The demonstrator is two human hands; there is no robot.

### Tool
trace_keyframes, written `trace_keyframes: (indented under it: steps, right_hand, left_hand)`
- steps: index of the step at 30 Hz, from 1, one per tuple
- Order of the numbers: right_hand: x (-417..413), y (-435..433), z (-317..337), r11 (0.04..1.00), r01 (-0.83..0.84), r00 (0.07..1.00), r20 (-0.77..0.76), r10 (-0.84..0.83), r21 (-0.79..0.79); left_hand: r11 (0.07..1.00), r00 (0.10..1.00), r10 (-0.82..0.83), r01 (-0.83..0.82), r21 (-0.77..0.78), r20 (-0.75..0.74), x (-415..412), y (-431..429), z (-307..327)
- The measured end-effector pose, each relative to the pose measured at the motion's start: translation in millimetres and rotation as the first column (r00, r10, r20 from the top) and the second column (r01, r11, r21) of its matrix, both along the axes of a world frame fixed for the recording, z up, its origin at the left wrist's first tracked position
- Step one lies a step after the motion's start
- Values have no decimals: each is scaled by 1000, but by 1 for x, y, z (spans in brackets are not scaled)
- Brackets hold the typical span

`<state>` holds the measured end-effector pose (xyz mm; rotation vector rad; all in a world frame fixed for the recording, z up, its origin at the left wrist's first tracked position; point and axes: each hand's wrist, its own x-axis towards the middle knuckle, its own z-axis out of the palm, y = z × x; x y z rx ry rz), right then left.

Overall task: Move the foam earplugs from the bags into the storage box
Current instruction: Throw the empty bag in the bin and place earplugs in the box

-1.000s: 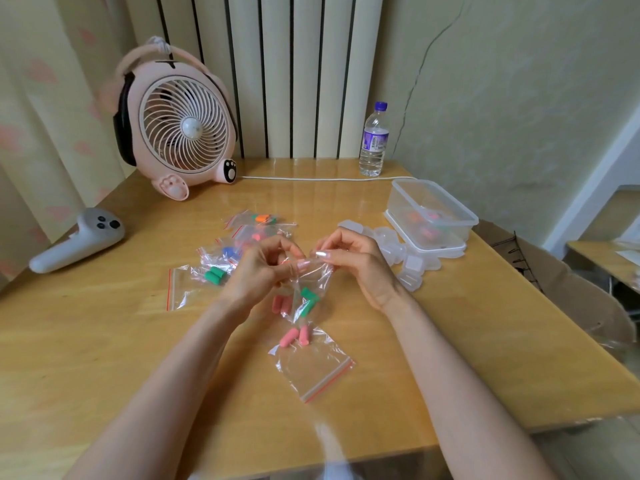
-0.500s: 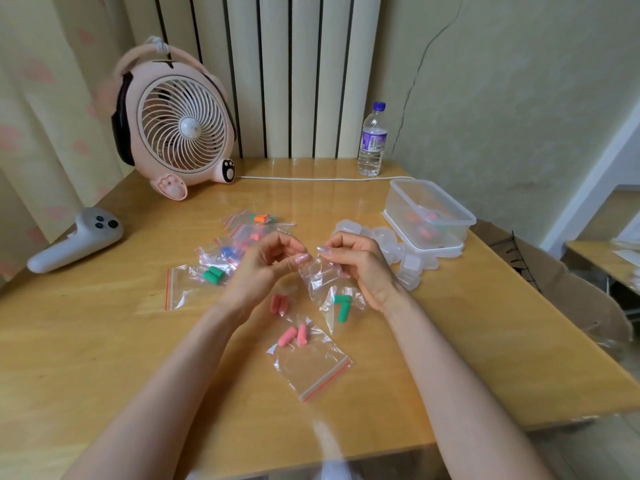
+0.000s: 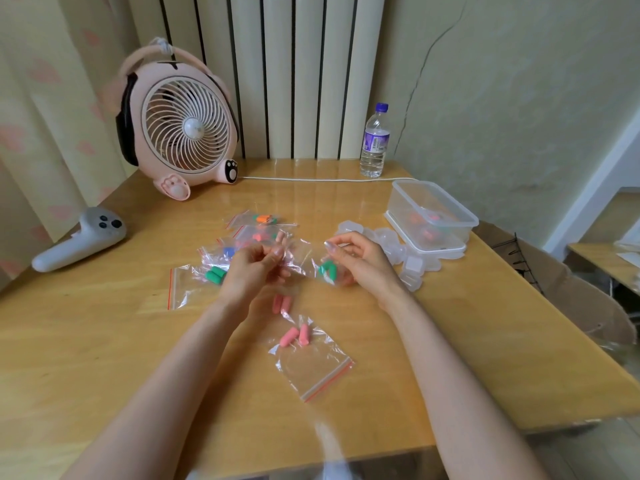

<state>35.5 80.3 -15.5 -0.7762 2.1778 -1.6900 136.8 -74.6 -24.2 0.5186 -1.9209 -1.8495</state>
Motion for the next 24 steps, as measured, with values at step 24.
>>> trace_keyframes:
  steps: [24]
  right_hand:
    - [0, 6, 10, 939, 36, 984, -153, -94, -342]
  left_hand:
    - [970, 961, 79, -13, -245, 265, 2, 4, -2]
